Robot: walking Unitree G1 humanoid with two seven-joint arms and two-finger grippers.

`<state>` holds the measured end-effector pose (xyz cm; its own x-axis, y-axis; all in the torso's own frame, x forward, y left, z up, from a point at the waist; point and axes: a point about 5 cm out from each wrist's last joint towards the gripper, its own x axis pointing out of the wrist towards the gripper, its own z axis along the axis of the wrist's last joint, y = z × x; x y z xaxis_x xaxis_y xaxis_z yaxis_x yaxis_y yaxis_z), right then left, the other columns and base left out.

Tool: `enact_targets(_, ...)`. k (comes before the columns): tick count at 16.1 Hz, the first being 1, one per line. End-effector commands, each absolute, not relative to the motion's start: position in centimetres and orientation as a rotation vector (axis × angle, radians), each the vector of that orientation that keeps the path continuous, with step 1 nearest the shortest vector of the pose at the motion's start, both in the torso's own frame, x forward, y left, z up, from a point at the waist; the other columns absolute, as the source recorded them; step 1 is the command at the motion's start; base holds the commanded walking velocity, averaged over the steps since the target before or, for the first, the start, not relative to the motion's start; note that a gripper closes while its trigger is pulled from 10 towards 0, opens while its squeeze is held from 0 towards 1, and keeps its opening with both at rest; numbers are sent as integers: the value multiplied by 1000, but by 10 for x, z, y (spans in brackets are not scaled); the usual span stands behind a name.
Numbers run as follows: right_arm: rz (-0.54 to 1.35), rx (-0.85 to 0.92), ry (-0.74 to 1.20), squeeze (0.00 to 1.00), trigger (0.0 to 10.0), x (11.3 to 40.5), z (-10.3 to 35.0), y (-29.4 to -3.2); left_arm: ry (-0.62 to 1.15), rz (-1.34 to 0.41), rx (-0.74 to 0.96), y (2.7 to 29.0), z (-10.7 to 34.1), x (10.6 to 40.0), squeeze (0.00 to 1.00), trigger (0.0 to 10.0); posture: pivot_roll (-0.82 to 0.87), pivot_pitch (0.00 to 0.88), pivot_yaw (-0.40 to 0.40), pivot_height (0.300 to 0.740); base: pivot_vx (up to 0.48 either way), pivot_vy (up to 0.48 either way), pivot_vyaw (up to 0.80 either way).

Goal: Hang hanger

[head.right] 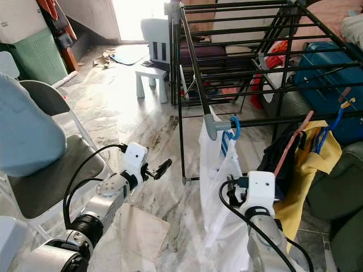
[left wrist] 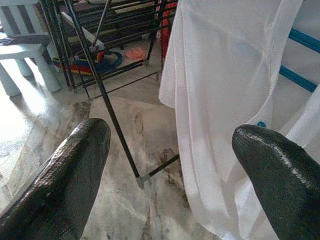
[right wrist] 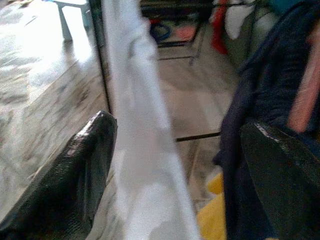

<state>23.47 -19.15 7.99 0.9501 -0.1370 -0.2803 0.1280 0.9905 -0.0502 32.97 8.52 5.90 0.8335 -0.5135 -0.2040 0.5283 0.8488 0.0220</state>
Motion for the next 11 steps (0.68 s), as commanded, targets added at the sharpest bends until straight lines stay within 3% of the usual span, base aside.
enact_targets(1, -201, -35, 248, 1000, 10000, 231, 87, -198, 190, -559, 79, 85, 62, 332, 0, 10000, -89, 0, 72, 740, 0, 0, 0)
enact_targets(11, -418, -74, 179, 1000, 10000, 227, 106, -241, 189, -633, 53, 80, 63, 329, 0, 10000, -101, 0, 85, 740, 0, 0, 0)
